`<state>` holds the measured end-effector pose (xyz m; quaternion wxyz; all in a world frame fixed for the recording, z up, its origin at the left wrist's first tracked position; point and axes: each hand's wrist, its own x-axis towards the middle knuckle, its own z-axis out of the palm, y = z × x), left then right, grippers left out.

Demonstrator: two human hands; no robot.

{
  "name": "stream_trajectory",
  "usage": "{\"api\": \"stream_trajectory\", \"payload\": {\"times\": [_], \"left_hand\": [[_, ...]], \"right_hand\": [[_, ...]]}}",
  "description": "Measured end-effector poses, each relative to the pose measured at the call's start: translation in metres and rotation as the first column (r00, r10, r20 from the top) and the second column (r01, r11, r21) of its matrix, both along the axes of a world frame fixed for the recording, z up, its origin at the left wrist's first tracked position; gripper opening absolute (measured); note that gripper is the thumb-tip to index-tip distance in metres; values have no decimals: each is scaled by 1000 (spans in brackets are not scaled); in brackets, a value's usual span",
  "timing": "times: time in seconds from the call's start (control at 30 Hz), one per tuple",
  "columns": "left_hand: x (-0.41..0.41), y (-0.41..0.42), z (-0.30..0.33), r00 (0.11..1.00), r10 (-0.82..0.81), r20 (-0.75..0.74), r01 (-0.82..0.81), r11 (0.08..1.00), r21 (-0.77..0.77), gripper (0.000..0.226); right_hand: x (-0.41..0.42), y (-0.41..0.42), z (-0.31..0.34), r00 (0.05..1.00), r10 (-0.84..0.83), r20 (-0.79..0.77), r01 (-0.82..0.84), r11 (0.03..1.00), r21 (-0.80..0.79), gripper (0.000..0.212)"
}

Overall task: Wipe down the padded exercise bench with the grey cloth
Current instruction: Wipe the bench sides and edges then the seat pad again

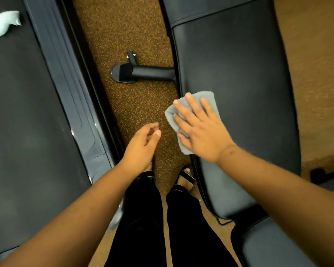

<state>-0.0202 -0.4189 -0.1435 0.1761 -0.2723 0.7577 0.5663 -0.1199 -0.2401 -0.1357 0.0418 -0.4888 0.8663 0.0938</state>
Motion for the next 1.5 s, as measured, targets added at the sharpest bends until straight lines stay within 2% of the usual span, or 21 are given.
{"api": "stream_trajectory", "payload": {"times": [0.07,0.17,0.23,0.37,0.47,0.57,0.67,0.77,0.83,1.0,1.1,1.17,1.23,1.33,1.4,1.5], "left_hand": [[-2,3,1,1000,7,2,-7,999,-42,34],[-4,10,3,1000,-7,23,9,996,-85,35],[-6,22,5,999,-35,22,37,994,-101,36],[-2,53,4,999,-50,9,51,995,-87,39],[7,77,7,992,-96,-86,75,972,-221,42],[12,97,16,963,-176,-204,86,919,-384,44],[14,112,22,940,-270,-209,147,871,-468,45],[10,126,25,904,-359,-234,184,818,-544,45],[4,139,27,877,-405,-258,198,795,-574,44],[-8,176,27,797,-528,-294,281,754,-593,43],[-8,197,21,751,-599,-277,359,723,-590,41],[-6,209,15,701,-659,-272,409,684,-604,39],[-4,218,9,638,-726,-255,459,625,-631,38],[-2,231,5,525,-814,-248,505,532,-680,36],[-4,241,4,474,-844,-251,522,499,-692,35],[-5,256,8,463,-852,-244,547,491,-678,36]], "right_hand": [[33,9,-12,999,-37,32,37,999,6,59],[85,38,-29,999,-2,50,-5,991,131,71],[110,58,-34,998,-1,58,-8,989,148,73],[137,83,-41,993,-81,90,78,996,45,71],[135,91,-43,961,-229,156,248,963,-109,64],[113,98,-45,862,-449,237,497,840,-217,65],[72,115,-44,671,-679,297,740,634,-224,68],[51,127,-43,485,-794,366,874,435,-214,70],[65,125,-46,433,-808,400,901,379,-210,72],[168,116,-56,477,-745,466,874,457,-165,76],[200,132,-67,444,-779,443,894,420,-156,72],[195,149,-71,325,-827,458,946,294,-140,71],[172,169,-72,177,-855,487,982,123,-140,70],[125,203,-70,31,-863,505,981,-71,-182,67],[96,225,-68,-28,-849,528,973,-144,-180,61],[66,256,-58,-32,-816,577,975,-151,-160,50]]}}
